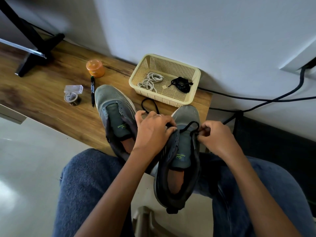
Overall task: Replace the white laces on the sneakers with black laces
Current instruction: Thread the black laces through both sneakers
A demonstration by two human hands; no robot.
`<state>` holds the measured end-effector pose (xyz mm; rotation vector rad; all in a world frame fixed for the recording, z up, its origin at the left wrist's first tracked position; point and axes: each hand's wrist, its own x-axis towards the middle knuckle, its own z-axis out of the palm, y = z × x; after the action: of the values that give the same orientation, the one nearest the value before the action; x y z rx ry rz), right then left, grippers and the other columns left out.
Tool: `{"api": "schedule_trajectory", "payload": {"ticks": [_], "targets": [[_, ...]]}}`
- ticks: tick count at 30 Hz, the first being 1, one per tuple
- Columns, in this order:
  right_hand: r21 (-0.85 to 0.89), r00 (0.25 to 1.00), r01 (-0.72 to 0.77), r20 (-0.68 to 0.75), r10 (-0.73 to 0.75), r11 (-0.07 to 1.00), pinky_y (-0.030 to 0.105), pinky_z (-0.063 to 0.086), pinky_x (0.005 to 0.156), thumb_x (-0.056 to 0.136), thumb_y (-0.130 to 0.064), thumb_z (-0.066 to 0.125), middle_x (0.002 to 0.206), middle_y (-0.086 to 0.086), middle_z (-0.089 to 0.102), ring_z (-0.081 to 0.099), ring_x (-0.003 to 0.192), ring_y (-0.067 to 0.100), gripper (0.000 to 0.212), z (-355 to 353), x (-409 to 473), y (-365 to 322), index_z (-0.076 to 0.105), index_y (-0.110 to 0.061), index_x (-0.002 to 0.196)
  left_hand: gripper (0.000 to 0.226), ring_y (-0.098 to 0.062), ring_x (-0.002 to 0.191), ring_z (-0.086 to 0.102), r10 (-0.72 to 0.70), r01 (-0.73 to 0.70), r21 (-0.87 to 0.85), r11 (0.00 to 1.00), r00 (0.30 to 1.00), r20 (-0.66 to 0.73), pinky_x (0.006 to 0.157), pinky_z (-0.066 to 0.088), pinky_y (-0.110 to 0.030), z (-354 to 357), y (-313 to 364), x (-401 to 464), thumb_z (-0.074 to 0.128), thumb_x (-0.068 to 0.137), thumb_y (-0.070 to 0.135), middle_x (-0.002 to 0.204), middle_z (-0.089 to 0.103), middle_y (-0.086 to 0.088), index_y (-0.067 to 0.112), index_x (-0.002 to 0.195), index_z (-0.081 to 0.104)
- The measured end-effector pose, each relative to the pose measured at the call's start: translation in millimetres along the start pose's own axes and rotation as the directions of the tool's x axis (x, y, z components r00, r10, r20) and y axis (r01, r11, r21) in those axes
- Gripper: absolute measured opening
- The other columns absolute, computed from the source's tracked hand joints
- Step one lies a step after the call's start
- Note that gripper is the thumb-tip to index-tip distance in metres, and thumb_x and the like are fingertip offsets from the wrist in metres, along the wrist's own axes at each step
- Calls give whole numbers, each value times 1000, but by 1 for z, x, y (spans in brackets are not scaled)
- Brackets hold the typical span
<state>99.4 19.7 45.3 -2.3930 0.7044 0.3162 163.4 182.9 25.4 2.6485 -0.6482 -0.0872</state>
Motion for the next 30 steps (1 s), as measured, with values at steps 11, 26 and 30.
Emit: {"api": "schedule_trajectory", "payload": {"ticks": [11, 26, 30], "targets": [[-125, 995, -30, -101, 18, 992, 33, 25, 82, 82, -21, 71, 68, -9, 60, 50, 74, 11, 12, -3, -1, 2, 66, -16, 72, 12, -14, 88, 61, -257, 257, -7, 966, 964, -63, 112, 2, -38, -3, 0, 0, 51, 94, 27, 75, 63, 8, 27, 91, 62], [-166, 992, -112, -72, 101, 980, 34, 26, 84, 85, -25, 68, 68, -5, 60, 46, 65, 8, 21, -17, 0, 7, 60, -21, 66, 8, -17, 90, 53, -362, 368, 8, 930, 918, -164, 110, 4, -40, -13, -10, 3, 47, 95, 21, 68, 51, 7, 21, 96, 55], [23, 994, -46, -99, 48, 999, 35, 33, 89, 83, -21, 67, 76, -10, 59, 51, 75, 10, 7, -17, 1, 11, 60, -23, 82, 10, -17, 101, 52, -281, 287, -2, 958, 936, -211, 109, 2, -41, -16, -10, 3, 49, 95, 27, 72, 55, 7, 23, 97, 57]]}}
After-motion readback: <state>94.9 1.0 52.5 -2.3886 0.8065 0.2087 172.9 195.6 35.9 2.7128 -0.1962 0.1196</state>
